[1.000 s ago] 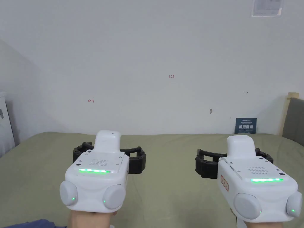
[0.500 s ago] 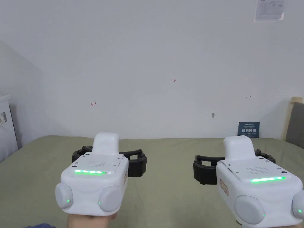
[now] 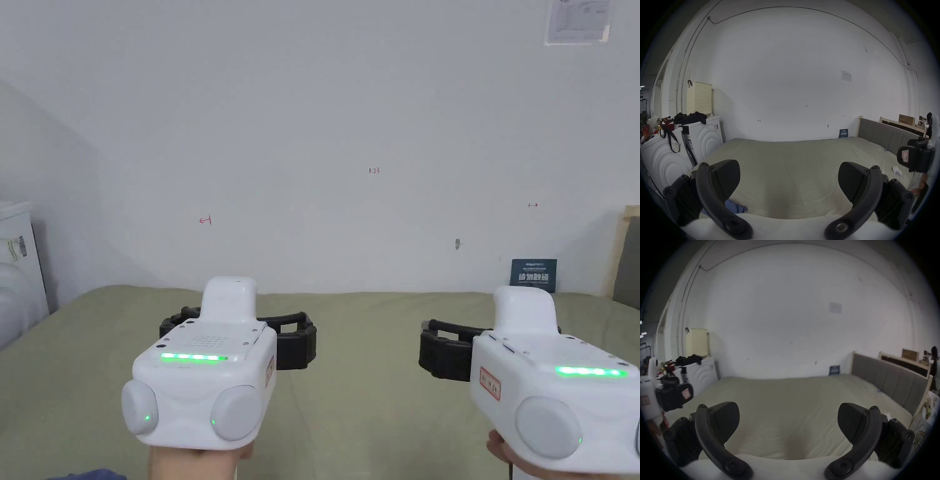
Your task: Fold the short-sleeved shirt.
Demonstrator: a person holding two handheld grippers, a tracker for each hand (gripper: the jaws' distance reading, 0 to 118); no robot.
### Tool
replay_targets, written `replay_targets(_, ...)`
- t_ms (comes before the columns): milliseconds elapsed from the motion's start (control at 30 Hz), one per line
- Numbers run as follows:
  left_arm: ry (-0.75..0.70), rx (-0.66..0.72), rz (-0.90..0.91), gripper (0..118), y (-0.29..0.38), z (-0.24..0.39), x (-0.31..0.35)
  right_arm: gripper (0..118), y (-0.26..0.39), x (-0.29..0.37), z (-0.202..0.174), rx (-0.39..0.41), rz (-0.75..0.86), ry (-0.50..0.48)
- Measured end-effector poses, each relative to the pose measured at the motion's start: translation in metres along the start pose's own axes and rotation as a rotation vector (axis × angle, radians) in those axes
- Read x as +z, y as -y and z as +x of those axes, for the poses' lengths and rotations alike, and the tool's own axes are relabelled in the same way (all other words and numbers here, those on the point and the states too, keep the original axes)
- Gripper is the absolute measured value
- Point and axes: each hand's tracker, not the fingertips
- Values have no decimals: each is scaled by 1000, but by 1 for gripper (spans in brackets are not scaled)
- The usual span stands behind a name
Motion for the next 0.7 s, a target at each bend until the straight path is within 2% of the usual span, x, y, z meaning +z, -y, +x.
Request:
replay_targets(67, -8, -4, 7, 118, 1, -1, 1, 118, 2, -1, -1, 25, 34, 68)
replay_targets(133, -17, -7, 9, 118, 1, -2, 1, 118, 3, -2, 2, 35, 14, 1)
replay_targets(267, -21, -24, 10, 118, 1, -1, 2, 118, 6, -3, 0, 80, 17, 35)
replay_targets(700, -38, -36, 9, 118, 1, -5, 5, 118, 2, 0, 4, 89, 26, 25)
